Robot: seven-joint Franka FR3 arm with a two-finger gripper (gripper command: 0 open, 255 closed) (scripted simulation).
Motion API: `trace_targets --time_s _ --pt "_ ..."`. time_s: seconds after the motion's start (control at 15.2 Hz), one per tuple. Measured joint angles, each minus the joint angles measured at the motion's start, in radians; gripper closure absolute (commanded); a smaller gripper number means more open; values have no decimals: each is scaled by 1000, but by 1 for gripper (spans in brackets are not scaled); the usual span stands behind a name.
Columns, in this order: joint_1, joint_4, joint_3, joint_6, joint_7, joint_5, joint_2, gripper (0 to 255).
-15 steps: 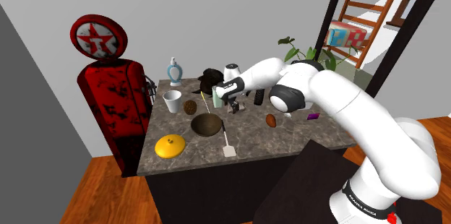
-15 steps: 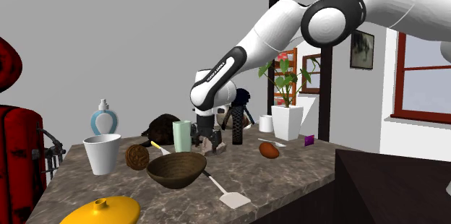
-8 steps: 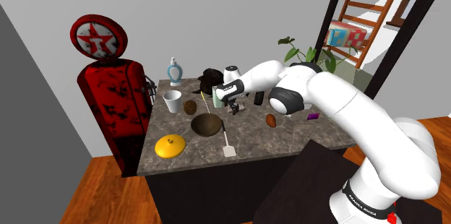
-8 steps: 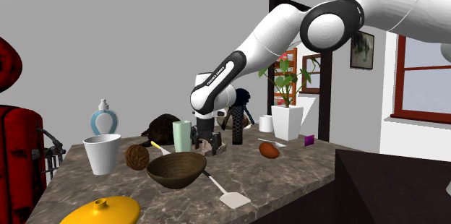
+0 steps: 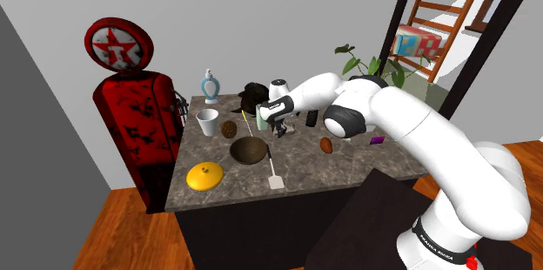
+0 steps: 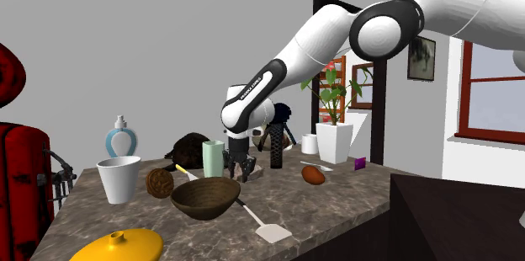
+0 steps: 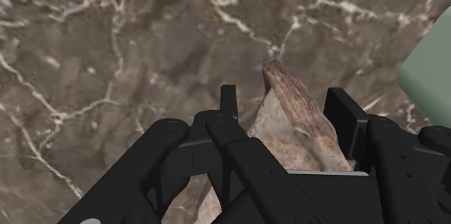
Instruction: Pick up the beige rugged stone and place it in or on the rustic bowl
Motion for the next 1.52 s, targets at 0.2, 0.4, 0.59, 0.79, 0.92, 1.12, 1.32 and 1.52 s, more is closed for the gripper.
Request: trace_targets --time_s 0.2,0.4,0.59,0.79,0.92,1.12,1.32,1.52 --pt "0 2 0 -1 1 0 1 255" --pt "3 -9 -3 -6 -1 -2 -14 255" --pt "9 -32 -10 -16 -4 -5 -45 255" --pt "17 -53 -17 -29 -6 -9 -78 255" --pt "21 -63 -22 -41 -7 -13 -99 255" --pt "25 -74 -29 -59 -9 -18 -126 255" --pt "31 -78 -37 -82 -7 -24 -154 255" --pt "36 -85 -45 -102 -8 -30 -181 255"
